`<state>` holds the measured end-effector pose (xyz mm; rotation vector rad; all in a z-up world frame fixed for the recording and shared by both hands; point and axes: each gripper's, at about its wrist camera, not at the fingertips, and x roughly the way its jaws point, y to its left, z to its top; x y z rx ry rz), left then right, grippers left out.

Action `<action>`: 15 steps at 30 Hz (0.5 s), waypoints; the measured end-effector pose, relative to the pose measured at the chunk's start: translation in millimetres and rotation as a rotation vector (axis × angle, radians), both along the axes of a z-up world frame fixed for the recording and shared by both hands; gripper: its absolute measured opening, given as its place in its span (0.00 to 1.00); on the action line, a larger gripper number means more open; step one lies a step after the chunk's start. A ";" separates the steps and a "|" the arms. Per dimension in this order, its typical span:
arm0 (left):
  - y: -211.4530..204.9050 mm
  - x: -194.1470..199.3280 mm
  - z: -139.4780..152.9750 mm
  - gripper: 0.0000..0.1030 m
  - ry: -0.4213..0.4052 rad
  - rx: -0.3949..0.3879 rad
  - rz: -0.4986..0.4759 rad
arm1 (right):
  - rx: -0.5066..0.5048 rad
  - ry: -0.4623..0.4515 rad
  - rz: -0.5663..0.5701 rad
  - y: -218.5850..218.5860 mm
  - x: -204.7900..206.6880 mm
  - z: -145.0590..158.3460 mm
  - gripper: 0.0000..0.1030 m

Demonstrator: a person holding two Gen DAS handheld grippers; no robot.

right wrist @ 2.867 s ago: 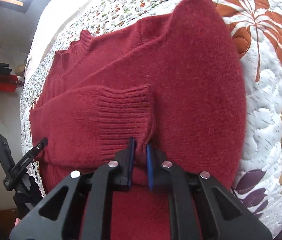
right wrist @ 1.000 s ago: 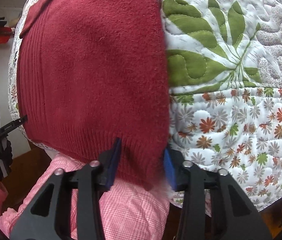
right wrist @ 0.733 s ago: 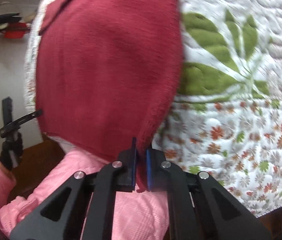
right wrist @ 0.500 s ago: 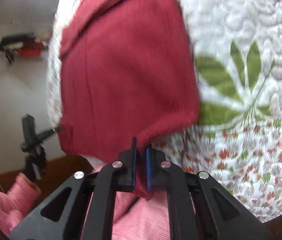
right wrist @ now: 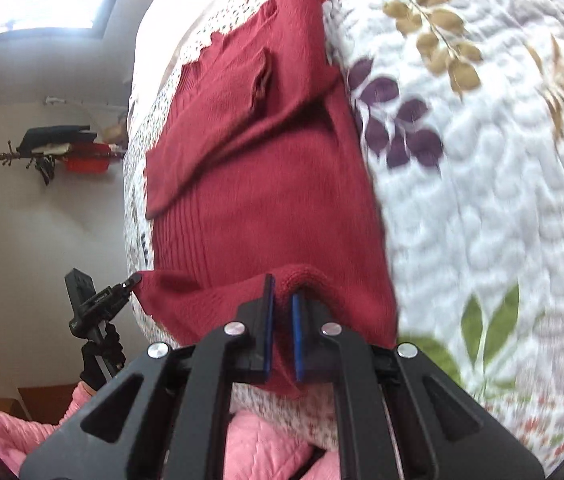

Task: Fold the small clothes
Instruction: 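Grasp the hem with both tools and lift it toward the collar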

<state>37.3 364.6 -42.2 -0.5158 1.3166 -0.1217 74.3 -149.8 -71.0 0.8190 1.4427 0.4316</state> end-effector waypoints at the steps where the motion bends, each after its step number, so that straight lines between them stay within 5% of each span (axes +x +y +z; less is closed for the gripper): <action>1: 2.5 6.1 -4.6 0.06 0.000 -0.010 0.017 | 0.007 0.005 -0.010 -1.8 6.4 -3.5 0.06; 15: 23.5 38.9 -35.6 0.08 0.054 -0.084 0.114 | -0.041 0.113 -0.040 -15.9 49.8 -33.8 0.09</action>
